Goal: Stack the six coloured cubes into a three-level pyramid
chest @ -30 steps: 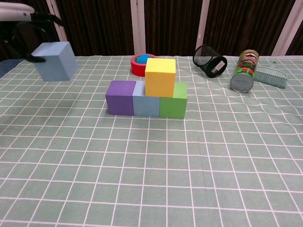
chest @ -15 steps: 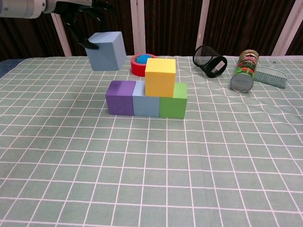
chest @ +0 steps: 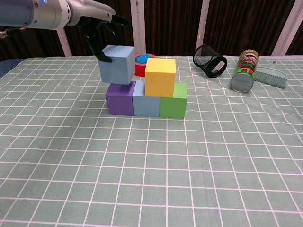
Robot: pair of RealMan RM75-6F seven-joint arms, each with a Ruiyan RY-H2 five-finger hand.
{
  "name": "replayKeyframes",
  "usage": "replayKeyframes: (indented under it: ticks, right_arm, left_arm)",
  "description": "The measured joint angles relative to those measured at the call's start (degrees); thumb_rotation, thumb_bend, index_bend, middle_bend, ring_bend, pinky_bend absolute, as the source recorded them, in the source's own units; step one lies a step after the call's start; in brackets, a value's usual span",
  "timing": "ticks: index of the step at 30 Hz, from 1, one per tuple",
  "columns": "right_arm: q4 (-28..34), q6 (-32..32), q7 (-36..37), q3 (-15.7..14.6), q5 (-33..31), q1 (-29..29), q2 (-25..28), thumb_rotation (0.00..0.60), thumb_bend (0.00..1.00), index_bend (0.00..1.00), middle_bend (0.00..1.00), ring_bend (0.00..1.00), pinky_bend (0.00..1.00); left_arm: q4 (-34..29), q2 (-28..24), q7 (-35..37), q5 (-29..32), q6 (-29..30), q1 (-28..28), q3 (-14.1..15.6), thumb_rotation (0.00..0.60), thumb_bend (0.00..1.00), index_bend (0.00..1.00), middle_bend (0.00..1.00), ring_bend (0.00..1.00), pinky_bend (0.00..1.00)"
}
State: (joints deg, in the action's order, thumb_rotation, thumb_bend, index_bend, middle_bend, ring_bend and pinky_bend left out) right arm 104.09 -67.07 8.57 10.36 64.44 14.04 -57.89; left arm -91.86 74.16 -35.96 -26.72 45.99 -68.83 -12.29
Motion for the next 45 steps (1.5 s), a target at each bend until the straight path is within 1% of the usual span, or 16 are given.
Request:
replayKeyframes:
  ticks: [4,8,26,45]
  right_arm:
    - [-0.2,0.4,0.6,0.1,-0.1,0.0,0.1,0.6,0.24,0.0,0.0,0.0,0.0]
    - [-0.3,0.6,0.9,0.2,-0.1,0.0,0.1,0.6,0.24,0.0,0.0,0.0,0.0]
    - [-0.6,0.8,0.9,0.2,-0.2,0.0,0.1,0.6,0.24,0.0,0.0,0.0,0.0]
    - [-1.0,1.2,1.1,0.2,-0.3,0.0,-0.1,0.6,0.24,0.0,0.0,0.0,0.0]
  left_arm:
    - [-0.4,0.8,-2.0,3.8,2.3,-1.7,0.9,0.6,0.41,0.0,0.31,0.01,0.0]
    - [-0.6,1.9,-3.0,5.4,4.0,-3.0,1.3,0.6,0.41,0.0,0.31,0.01,0.0]
    - [1.0,4.7,-3.0,6.2,5.2,-4.4,1.8,0.6,0.41,0.0,0.31,0.01,0.0]
    - [1.9,6.2,-2.8,6.3,5.3,-5.1,1.8,0.6,0.41,0.0,0.31,0.01,0.0]
